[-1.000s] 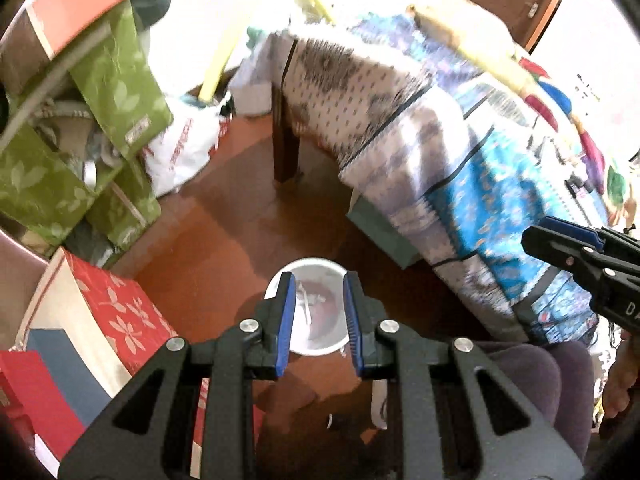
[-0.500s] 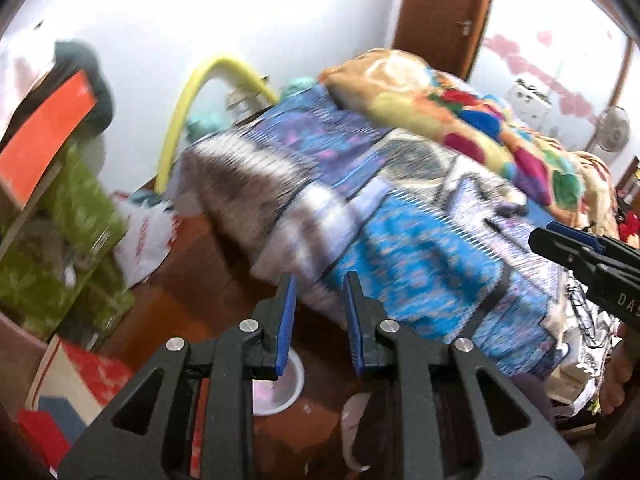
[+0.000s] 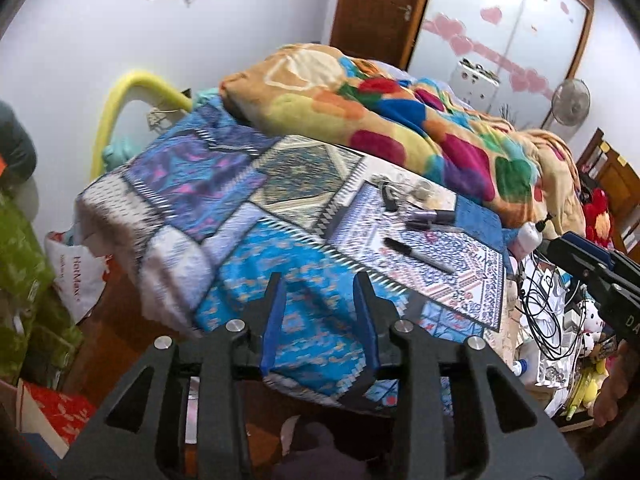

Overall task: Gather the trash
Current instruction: 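Bring both tools back up over the bedspread, then grasp the black Sharpie marker with the left tool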

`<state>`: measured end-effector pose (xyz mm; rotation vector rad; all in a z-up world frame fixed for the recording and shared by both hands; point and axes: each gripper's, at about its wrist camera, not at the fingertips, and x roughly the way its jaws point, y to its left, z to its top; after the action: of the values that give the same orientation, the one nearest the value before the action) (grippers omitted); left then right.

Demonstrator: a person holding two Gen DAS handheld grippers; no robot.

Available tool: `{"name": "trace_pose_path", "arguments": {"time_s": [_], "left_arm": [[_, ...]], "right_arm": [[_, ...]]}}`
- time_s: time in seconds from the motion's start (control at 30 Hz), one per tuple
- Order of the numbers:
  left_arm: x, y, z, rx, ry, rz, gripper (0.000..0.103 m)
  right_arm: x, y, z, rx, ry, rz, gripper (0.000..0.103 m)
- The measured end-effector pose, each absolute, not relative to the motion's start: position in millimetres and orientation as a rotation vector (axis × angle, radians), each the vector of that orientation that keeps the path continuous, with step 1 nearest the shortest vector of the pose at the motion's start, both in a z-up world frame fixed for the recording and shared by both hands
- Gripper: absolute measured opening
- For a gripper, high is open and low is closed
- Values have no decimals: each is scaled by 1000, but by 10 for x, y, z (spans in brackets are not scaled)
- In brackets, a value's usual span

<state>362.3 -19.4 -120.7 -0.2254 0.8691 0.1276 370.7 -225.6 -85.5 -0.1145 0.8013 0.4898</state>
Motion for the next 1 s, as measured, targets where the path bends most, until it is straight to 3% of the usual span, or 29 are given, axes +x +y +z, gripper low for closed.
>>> {"name": "trace_pose_path", "arguments": {"time_s": [0.07, 0.43, 1.0], "left_arm": [[3766, -308, -1260, -225, 880, 114, 40], [4716, -937, -1933, -216, 1014, 39, 41], [5526, -1300, -2827, -283, 1109, 61, 41]], "right_arm": [[3817, -2403, -911, -105, 812, 471, 37], [4421, -2978, -1473, -34, 905, 389, 37], [5016, -2928, -2175, -56, 964, 378, 37]]}}
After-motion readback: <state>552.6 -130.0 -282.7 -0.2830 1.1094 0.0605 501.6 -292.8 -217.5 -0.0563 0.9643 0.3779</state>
